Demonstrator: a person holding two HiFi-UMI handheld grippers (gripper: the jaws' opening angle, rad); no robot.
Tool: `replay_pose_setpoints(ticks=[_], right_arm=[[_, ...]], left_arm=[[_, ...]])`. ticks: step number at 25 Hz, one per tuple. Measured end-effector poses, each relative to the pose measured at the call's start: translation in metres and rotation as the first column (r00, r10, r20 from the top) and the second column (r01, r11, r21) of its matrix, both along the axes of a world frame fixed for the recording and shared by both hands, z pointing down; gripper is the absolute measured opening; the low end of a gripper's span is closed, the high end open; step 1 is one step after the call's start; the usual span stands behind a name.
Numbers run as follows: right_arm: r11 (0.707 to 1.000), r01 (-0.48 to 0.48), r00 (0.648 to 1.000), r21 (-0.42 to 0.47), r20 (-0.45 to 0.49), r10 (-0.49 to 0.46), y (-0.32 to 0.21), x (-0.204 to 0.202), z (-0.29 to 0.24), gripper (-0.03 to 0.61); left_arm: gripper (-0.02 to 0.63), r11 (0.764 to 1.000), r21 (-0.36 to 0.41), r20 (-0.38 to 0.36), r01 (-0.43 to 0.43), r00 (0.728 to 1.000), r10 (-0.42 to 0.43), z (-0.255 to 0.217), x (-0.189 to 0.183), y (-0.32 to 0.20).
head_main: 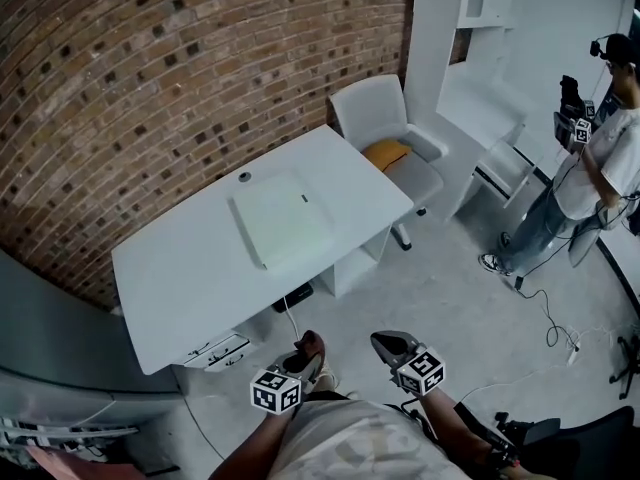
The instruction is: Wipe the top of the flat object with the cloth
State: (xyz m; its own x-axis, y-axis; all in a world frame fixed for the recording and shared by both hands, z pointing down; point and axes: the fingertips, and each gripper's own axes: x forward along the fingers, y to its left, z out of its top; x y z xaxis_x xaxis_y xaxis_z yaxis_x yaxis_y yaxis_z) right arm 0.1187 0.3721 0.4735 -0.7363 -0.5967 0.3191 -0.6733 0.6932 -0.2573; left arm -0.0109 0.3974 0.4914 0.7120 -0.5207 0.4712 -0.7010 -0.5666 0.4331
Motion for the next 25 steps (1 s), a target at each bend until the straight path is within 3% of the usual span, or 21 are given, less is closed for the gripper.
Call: replay_pose_setpoints(ticks=[12, 20, 25], right_arm=[[0.999, 0.011, 0.996, -0.042, -0.087, -0.014, -0.123, -0.022, 0.004, 0.008], [0.998, 0.017, 0.995, -0.053, -0.093, -0.022, -0.202, -0.066, 0.006, 0.008], [0.998, 0.026, 0.993, -0.052, -0.114, -0.032, -0.234, -0.086, 0.004, 0.008]], left_arm=[[0.075, 1.000, 0.011, -0.063, 0.013, 0.998, -0.012, 0.001, -0.018, -0.120], [0.075, 1.000, 0.021, -0.051, -0.011, 0.999, 0.012, -0.002, -0.051, -0.183], [0.075, 0.999, 0.032, -0.052, 0.024, 0.998, -0.022, -0.009, -0.076, -0.214]])
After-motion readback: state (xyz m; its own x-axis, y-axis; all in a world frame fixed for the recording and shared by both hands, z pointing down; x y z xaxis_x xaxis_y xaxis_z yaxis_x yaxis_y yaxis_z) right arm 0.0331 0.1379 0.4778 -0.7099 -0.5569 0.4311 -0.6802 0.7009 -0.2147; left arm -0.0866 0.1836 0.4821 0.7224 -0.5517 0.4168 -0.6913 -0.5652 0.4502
